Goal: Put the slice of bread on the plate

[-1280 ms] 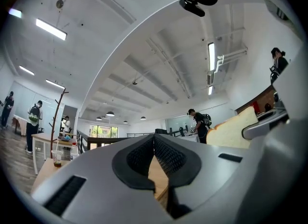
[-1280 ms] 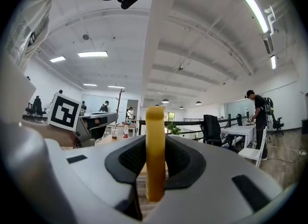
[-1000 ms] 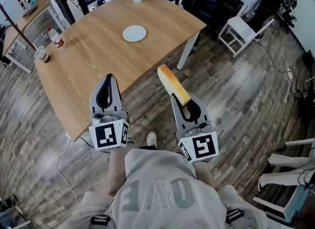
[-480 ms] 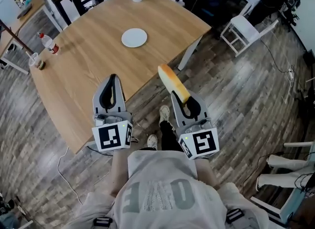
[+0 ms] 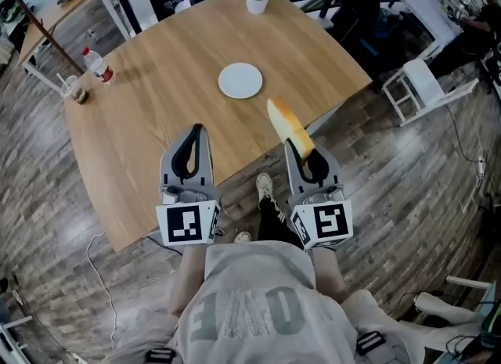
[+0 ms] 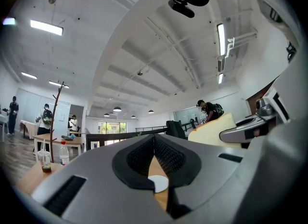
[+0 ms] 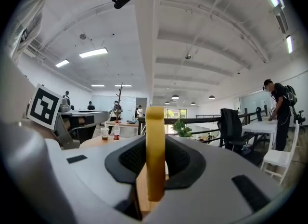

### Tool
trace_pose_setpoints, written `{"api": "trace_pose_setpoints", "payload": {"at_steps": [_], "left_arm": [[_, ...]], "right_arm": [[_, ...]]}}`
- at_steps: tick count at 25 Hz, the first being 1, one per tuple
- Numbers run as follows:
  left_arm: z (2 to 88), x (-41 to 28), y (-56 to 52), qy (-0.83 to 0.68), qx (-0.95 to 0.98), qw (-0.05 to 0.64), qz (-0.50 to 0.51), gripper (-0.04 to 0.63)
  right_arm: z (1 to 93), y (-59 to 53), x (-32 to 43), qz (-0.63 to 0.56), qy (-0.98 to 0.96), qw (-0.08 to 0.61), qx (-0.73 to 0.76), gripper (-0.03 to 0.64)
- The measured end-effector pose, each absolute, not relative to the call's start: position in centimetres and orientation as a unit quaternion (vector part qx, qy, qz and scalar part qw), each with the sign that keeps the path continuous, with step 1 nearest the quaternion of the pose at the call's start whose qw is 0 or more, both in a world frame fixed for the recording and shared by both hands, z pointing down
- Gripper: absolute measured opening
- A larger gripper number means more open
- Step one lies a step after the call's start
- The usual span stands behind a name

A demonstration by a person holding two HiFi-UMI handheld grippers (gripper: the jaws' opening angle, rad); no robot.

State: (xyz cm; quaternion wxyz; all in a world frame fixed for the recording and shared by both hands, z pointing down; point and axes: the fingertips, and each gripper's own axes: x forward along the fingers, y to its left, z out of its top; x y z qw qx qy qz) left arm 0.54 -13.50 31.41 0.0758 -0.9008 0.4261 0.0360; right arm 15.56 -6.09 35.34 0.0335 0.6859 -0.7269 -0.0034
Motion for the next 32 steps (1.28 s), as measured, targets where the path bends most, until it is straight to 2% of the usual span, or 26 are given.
{"api": "trace_pose_setpoints", "payload": {"at_steps": [17,26,32], "left_arm": [[28.7,9.8,-28.4,0.503,-0.858,0.097,0.029,0.008],[28.0,10.5,-32.1,0.511,-0.853,0.102,0.029,0.008],[28.7,10.5,-33.4,0.513,-0.853,0.087,0.024,0.008]], "right_arm": [[34.1,-23.6,26.2,0.002,-0.789,0.018,0.614,0.092],[33.8,-26.9,26.6,-0.007,-0.796,0.025,0.604,0.092],[34.7,-28.5,26.2,-0.017,-0.799,0.065,0.597,0.092]]}}
